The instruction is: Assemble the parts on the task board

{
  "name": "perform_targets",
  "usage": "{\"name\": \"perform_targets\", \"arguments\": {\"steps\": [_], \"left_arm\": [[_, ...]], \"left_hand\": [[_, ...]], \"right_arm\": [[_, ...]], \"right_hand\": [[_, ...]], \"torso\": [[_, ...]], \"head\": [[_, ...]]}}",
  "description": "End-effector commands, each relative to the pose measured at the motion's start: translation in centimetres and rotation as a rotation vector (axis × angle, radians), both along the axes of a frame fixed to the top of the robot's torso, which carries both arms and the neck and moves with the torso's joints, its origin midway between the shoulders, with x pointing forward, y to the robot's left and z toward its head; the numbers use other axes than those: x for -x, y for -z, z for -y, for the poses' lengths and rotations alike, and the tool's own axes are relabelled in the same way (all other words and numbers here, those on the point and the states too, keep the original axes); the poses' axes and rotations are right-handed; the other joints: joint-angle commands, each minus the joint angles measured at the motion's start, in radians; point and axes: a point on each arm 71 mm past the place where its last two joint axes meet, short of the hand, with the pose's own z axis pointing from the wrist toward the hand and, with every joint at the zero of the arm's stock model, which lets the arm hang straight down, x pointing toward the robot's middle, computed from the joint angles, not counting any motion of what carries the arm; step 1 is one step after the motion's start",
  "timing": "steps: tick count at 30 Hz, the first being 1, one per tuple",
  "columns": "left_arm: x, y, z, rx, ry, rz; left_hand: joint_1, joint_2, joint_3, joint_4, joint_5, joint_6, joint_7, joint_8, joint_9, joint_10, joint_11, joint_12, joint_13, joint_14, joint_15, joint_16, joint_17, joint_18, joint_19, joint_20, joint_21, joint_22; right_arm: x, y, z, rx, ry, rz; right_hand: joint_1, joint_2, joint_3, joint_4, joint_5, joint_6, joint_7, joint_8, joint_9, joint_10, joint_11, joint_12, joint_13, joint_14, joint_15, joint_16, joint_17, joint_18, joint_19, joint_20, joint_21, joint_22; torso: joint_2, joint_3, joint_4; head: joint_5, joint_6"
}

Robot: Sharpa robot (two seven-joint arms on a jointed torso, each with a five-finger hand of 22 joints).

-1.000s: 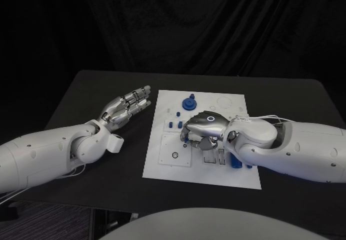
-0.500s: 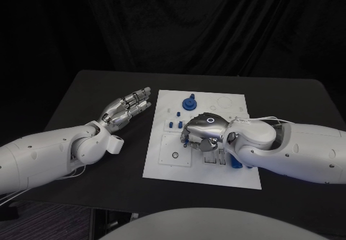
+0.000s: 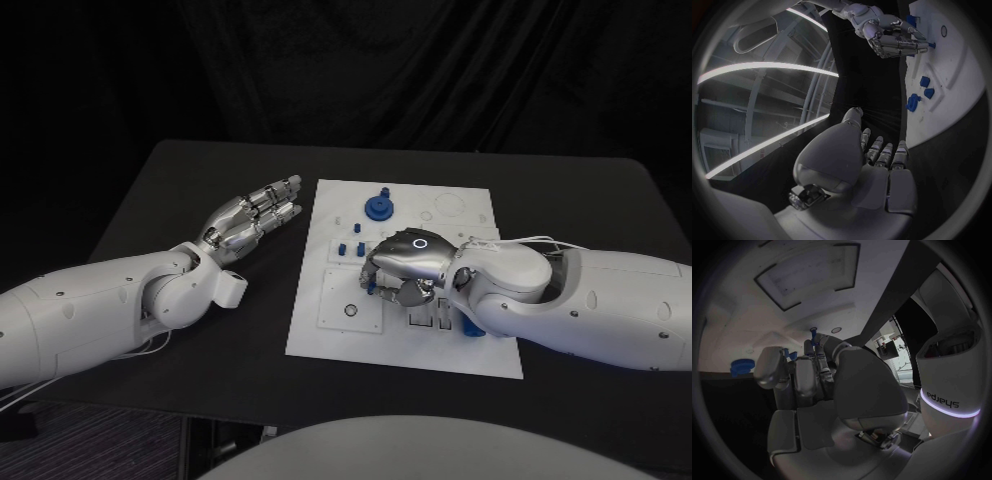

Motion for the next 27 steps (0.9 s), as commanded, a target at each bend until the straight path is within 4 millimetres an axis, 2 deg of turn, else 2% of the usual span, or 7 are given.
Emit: {"name": "perform_targets", "arguments": {"steps": [1, 8, 27], "left_arm": [[0.09, -0.46, 0.13, 0.052, 0.005, 0.055], [0.07, -0.39, 0.15, 0.049, 0.006, 0.05], [0.1, -0.3, 0.12, 0.046, 0.01, 0.041]], "left_hand": [[0.001, 0.007, 0.002, -0.003, -0.001, 0.007, 0.0, 0.006, 0.002, 0.0, 0.002, 0.002, 0.0, 0.002, 0.008, -0.003, 0.0, 0.003, 0.001, 0.007, -0.001, 0.001], [0.001, 0.008, 0.002, -0.004, -0.001, 0.009, 0.001, 0.006, 0.002, -0.001, 0.002, 0.001, 0.0, 0.002, 0.009, -0.002, 0.0, 0.003, 0.002, 0.009, -0.001, 0.002], [0.002, 0.008, 0.003, -0.005, -0.001, 0.01, 0.004, 0.006, 0.002, -0.001, 0.003, 0.001, -0.001, 0.003, 0.012, -0.002, 0.001, 0.003, 0.003, 0.011, 0.0, 0.003]], "right_arm": [[0.15, 0.26, 0.0, 0.015, 0.004, -0.005], [0.2, 0.3, -0.05, 0.021, 0.002, -0.009], [0.03, 0.76, 0.17, 0.032, 0.014, -0.017]], "right_hand": [[0.007, -0.004, 0.0, -0.008, 0.003, -0.003, -0.001, -0.006, -0.001, 0.01, -0.001, 0.003, 0.002, -0.008, 0.001, -0.004, -0.001, -0.007, -0.006, -0.002, -0.002, 0.138], [0.009, -0.004, 0.001, -0.009, 0.005, -0.001, -0.001, -0.006, -0.001, 0.013, -0.001, 0.004, 0.003, -0.009, 0.0, -0.005, -0.003, -0.006, -0.007, -0.002, -0.004, 0.138], [0.012, -0.005, 0.002, -0.012, 0.01, -0.003, 0.0, -0.01, -0.002, 0.011, 0.0, 0.002, 0.002, -0.012, 0.0, -0.009, -0.008, -0.005, -0.011, -0.002, -0.01, 0.136]], "torso": [[-0.001, 0.0007, 0.0002], [-0.001, -0.0004, 0.0003], [-0.001, -0.0005, 0.0011]], "head": [[0.001, 0.0], [0.002, 0.0], [0.003, 0.0]]}}
